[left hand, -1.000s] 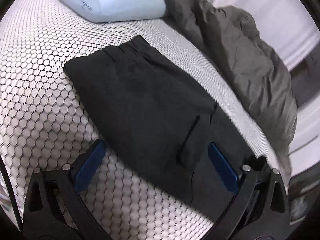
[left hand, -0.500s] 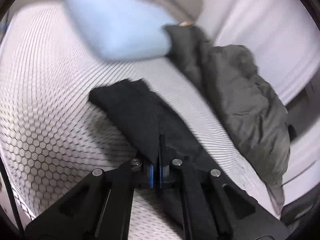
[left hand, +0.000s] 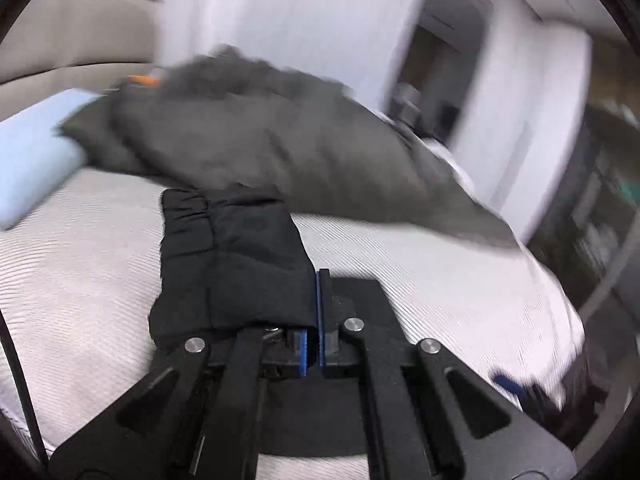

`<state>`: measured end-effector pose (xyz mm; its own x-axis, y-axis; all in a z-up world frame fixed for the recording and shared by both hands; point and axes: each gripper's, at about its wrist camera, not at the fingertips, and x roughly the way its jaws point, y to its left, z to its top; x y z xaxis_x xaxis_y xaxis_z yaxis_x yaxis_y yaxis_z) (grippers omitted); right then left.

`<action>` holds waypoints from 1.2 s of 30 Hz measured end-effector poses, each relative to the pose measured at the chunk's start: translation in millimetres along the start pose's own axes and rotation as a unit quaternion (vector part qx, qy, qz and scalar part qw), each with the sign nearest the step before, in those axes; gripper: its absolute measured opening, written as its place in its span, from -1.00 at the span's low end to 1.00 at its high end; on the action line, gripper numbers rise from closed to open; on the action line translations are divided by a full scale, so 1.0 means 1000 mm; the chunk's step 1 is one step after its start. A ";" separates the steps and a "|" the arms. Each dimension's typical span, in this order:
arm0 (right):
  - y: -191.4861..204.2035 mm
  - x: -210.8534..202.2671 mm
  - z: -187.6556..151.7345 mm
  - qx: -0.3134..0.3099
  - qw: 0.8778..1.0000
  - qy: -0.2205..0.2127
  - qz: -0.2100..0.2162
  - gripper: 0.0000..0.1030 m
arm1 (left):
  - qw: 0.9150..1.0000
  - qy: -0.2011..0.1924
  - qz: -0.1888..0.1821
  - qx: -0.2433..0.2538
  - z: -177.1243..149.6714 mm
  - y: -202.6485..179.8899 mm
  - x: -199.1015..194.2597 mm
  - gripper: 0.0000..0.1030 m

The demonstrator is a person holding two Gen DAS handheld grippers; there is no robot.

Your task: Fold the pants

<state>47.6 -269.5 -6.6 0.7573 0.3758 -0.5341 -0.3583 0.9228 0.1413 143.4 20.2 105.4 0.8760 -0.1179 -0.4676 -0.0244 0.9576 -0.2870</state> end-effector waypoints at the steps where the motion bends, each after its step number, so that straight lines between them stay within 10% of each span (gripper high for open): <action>1: -0.003 -0.001 -0.001 0.004 1.000 0.000 -0.003 0.99 | 1.000 0.019 -0.016 0.012 -0.011 -0.018 0.011 -0.99; 9: -0.039 0.003 -0.006 0.062 0.997 0.034 -0.043 0.99 | 0.990 0.127 -0.026 0.057 -0.087 -0.076 0.081 -0.87; 12: -0.050 0.008 -0.007 0.081 0.994 0.051 -0.050 0.99 | 0.980 0.178 -0.061 0.059 -0.101 -0.068 0.093 0.09; 17: -0.052 0.009 -0.005 0.087 0.994 0.048 -0.050 0.99 | 0.973 0.199 -0.073 0.092 -0.120 -0.070 0.081 0.44; 29: -0.031 0.012 -0.002 0.054 0.997 0.041 -0.029 0.99 | 0.987 0.136 -0.060 0.054 -0.113 -0.008 -0.041 0.58; 36: 0.008 0.024 -0.003 0.020 0.998 0.054 0.029 0.99 | 0.994 0.067 0.089 0.022 -0.081 0.068 -0.027 0.62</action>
<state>61.2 -253.1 -21.1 0.6717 0.4195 -0.6106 -0.3766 0.9032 0.2061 79.3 67.5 30.6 0.7878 0.0225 -0.6155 -0.1486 0.9768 -0.1545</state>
